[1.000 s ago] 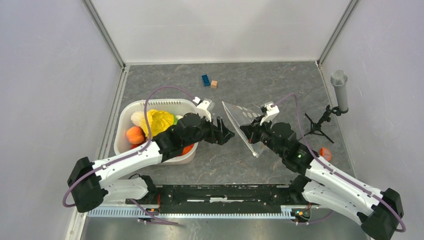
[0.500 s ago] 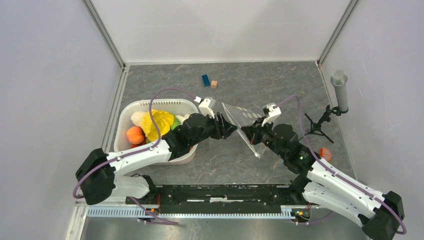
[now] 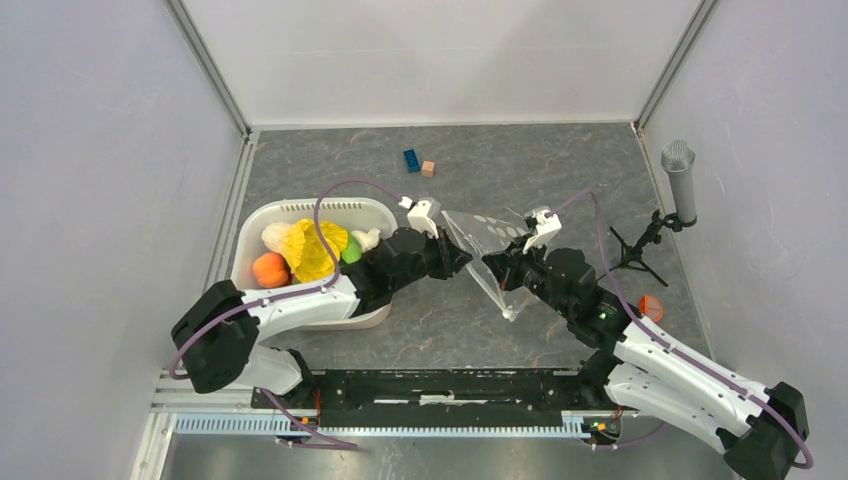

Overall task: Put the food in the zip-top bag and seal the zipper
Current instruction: Open the zipper of the food storage bag.

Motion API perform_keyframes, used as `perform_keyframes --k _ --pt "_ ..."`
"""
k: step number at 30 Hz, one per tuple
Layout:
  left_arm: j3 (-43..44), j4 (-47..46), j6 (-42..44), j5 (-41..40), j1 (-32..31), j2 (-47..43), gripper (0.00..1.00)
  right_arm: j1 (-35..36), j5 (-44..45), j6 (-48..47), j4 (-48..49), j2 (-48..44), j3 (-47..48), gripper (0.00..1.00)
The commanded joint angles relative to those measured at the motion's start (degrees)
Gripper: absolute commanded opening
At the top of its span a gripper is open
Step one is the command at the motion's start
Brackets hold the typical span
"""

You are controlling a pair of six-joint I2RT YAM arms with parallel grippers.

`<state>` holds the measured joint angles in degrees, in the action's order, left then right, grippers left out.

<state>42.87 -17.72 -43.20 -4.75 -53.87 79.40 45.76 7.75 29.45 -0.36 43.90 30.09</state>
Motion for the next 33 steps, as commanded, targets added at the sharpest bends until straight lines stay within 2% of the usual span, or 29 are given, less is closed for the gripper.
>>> perform_keyframes --k 1,3,6,8,12,15,19,23,27,29,33 --pt "2.93 -2.9 1.04 -2.09 -0.04 1.01 0.09 0.3 -0.64 -1.3 -1.33 -0.46 0.44 0.0" --pt "3.74 -2.39 1.73 -1.95 -0.08 1.23 0.02 0.31 -1.15 -2.29 -2.15 0.1 0.92 0.0" --pt "5.3 -0.74 2.63 -1.22 -0.12 1.13 0.02 0.47 -0.96 -3.73 -4.34 1.56 2.09 0.03" --pt "5.97 0.62 2.37 -1.34 -0.17 0.79 0.02 0.87 0.05 -4.47 -5.89 2.3 3.05 0.12" --pt "6.78 2.88 1.39 -1.83 -0.18 -0.55 0.02 2.92 2.87 -5.84 -7.99 3.38 5.88 0.4" --pt "8.15 5.97 0.79 -2.87 -0.19 -1.55 0.02 6.41 7.22 -7.28 -9.64 4.43 8.35 0.54" --pt "10.89 11.07 -0.03 -3.98 -0.31 -2.3 0.02 12.77 16.99 -8.26 -11.92 7.02 11.47 0.62" --pt "12.6 15.08 -1.26 -4.35 -1.15 -3.33 0.02 18.72 32.4 -7.07 -18.17 12.67 16.59 0.62" --pt "12.86 17.33 -1.96 -4.89 -1.45 -5.05 0.02 22.52 41.45 -5.25 -21.9 16.6 19.6 0.6" --pt "12.35 17.45 -2.23 -5.2 -1.59 -5.94 0.02 23.29 42.51 -5.33 -20.88 16.92 19.53 0.58" --pt "11.46 18.13 -2.09 -6.52 -1.66 -7.29 0.02 23.47 38.47 -6.26 -16.48 14.37 17.8 0.47"
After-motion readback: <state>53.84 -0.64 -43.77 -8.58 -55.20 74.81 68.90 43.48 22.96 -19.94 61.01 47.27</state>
